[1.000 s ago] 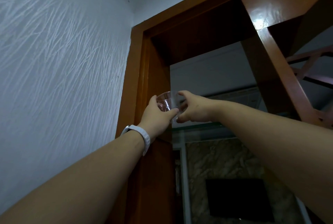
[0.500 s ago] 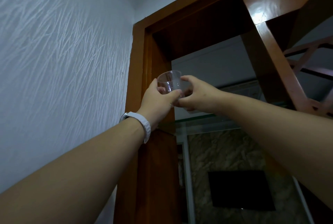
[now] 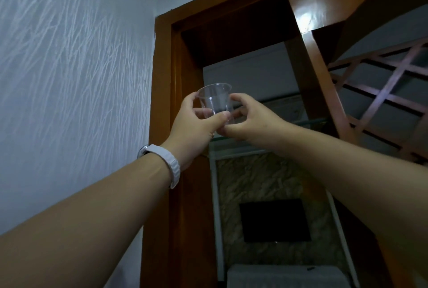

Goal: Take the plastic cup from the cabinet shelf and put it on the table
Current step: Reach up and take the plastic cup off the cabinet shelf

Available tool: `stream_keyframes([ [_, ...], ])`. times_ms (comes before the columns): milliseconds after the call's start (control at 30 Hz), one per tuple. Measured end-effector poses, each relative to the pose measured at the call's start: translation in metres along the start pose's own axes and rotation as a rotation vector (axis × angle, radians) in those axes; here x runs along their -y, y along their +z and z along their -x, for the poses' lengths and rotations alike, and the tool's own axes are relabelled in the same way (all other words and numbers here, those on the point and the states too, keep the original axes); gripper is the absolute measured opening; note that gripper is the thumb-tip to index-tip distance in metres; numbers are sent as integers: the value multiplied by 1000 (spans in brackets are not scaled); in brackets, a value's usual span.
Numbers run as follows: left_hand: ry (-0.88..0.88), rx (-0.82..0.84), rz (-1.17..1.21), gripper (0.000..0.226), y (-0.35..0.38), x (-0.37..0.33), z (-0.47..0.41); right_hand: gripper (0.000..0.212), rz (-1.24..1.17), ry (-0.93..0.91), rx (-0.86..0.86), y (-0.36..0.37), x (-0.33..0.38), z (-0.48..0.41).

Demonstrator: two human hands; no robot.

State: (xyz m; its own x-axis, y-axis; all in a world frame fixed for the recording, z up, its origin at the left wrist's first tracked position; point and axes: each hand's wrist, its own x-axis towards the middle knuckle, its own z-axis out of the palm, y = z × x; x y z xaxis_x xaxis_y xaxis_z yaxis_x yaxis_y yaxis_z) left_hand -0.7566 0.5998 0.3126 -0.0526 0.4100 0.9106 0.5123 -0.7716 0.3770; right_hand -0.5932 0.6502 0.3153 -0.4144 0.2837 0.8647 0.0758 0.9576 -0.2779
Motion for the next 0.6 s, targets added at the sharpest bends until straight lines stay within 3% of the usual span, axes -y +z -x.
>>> stream_keyframes([
  [233, 9, 52, 27, 81, -2, 12, 36, 77, -4, 83, -19, 24, 6, 31],
  [600, -42, 23, 37, 83, -5, 34, 106, 83, -94, 139, 25, 66, -5, 93],
])
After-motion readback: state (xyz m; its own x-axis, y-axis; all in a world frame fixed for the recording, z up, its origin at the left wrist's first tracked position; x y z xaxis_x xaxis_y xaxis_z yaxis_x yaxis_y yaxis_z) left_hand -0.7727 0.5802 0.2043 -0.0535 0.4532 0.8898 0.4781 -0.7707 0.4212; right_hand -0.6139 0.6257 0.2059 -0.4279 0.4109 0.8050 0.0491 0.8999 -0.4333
